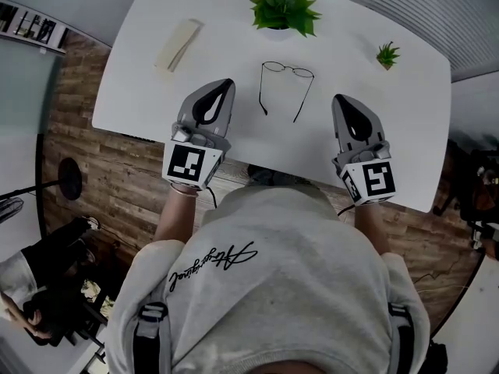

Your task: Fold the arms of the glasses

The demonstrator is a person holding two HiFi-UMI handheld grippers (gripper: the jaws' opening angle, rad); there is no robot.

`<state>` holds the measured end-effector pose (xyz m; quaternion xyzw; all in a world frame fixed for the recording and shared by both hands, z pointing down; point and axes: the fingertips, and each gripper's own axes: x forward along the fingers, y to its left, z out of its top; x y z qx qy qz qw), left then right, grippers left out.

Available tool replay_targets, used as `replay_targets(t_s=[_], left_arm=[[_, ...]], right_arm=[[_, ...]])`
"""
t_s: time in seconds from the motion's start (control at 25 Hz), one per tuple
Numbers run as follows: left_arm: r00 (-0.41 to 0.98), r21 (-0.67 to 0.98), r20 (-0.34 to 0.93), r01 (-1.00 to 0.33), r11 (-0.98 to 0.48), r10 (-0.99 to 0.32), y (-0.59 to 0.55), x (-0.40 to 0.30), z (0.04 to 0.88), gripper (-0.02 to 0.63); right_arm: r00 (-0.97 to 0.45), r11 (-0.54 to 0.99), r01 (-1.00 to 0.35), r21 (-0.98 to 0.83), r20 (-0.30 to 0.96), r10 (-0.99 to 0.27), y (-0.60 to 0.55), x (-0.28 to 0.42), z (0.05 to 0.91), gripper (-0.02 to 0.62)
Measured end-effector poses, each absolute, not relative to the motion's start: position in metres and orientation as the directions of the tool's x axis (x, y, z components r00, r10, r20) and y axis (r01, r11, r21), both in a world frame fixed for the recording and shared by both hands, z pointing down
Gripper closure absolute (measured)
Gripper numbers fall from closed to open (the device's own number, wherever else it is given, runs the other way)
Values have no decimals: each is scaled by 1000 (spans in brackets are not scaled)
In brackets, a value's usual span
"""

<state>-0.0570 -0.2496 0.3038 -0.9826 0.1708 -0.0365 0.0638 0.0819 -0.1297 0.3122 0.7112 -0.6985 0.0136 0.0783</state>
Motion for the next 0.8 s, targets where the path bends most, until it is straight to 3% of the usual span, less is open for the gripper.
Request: replay_targets(t_s=[0.24,0.32,0.48,0.64,0.8], left_arm=[[935,-274,133,-283,-919,-327,-239,-47,329,604],[932,-311,163,-262,-914,-323,-241,-44,338,604],[906,-416,250,-219,-883,-342,-248,-43,365,588],[890,-561,303,-122,-819,-340,-247,-36,391,511],[875,-678,367,20,-734,-316,-241,-27,412,376]], right_arm=[[-18,61,-974,217,193,-981,-134,79,336,590],[-29,95,-954,285,227,-973,-137,77,347,530],[-19,174,-877,448,330,-944,-140,78,376,491],[-1,245,-807,537,413,-911,-143,74,400,430],[0,305,-729,613,445,-896,-152,69,420,389]])
